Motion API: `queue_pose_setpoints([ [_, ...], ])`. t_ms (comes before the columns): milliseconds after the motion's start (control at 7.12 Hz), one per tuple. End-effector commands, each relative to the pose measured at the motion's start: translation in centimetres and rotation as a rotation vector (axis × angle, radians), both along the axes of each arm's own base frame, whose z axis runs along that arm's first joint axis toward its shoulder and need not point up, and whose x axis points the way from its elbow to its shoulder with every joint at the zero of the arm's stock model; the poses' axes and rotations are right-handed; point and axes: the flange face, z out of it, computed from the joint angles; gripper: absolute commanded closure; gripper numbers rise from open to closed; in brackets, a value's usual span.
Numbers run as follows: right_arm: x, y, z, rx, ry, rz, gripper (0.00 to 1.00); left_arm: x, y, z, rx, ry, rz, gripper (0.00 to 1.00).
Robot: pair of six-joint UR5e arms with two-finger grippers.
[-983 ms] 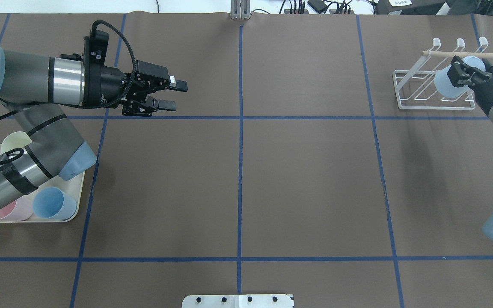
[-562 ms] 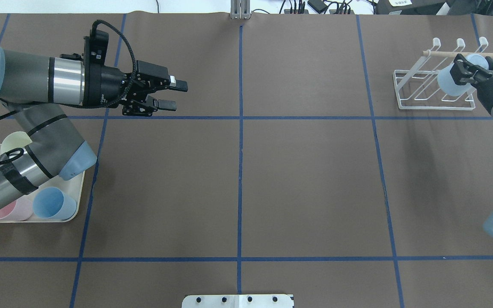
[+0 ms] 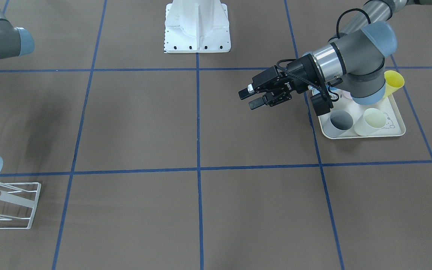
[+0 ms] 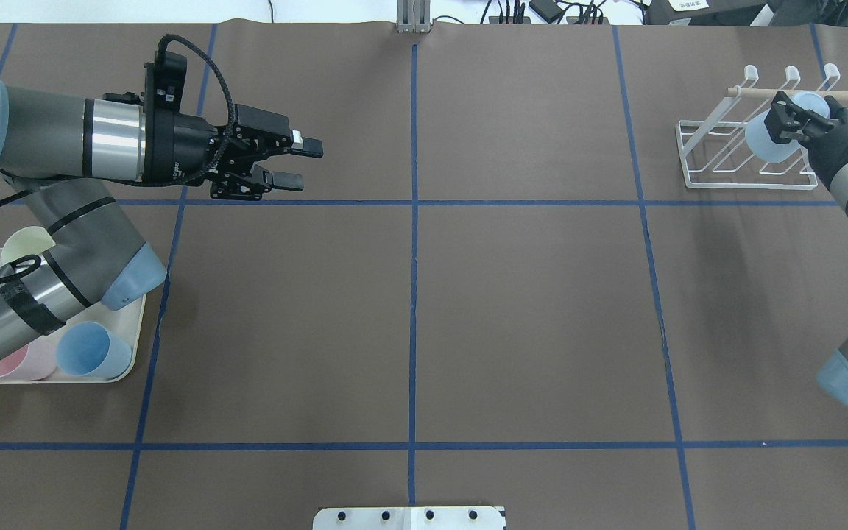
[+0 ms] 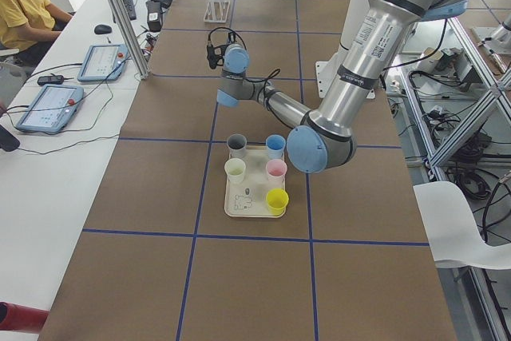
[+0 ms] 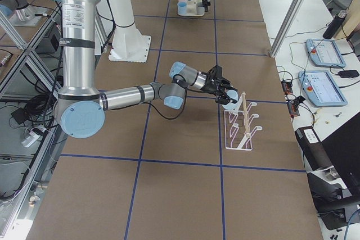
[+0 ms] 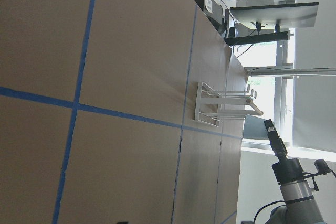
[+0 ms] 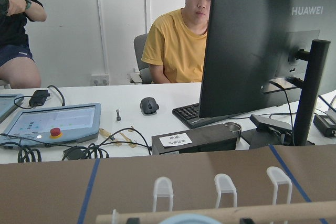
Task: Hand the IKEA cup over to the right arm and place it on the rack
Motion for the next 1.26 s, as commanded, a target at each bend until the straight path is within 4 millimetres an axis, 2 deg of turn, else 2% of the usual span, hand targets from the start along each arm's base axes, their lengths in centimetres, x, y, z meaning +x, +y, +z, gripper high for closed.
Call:
queue_pose_setpoints([
  [0, -0.3, -0.4, 0.7, -0.01, 0.006, -0.001, 1.0, 0.0, 0.0, 0.0, 0.002, 0.0, 0.0, 0.24],
  [421, -1.3, -1.2, 1.8, -0.028, 0.02, -0.01, 1.0, 0.0, 0.0, 0.0, 0.001, 0.0, -0.002, 0.24],
  [562, -1.3, -1.2, 2.0, -0.032, 0.014, -0.006, 0.95, 0.0, 0.0, 0.0, 0.001, 0.0, -0.002, 0.24],
  [702, -1.4, -1.3, 1.8, -0.029, 0.008, -0.005, 0.4, 0.0, 0.0, 0.0, 0.001, 0.0, -0.002, 0.23],
  [842, -1.8, -1.8, 1.1, -0.019, -0.004, -0.003, 0.0, 0.0, 0.0, 0.0, 0.001, 0.0, -0.002, 0.24],
  [1123, -2.5, -1.6, 2.0, -0.031, 0.009, -0.015, 0.0, 0.0, 0.0, 0.0, 0.0, -0.001, -0.002, 0.24],
])
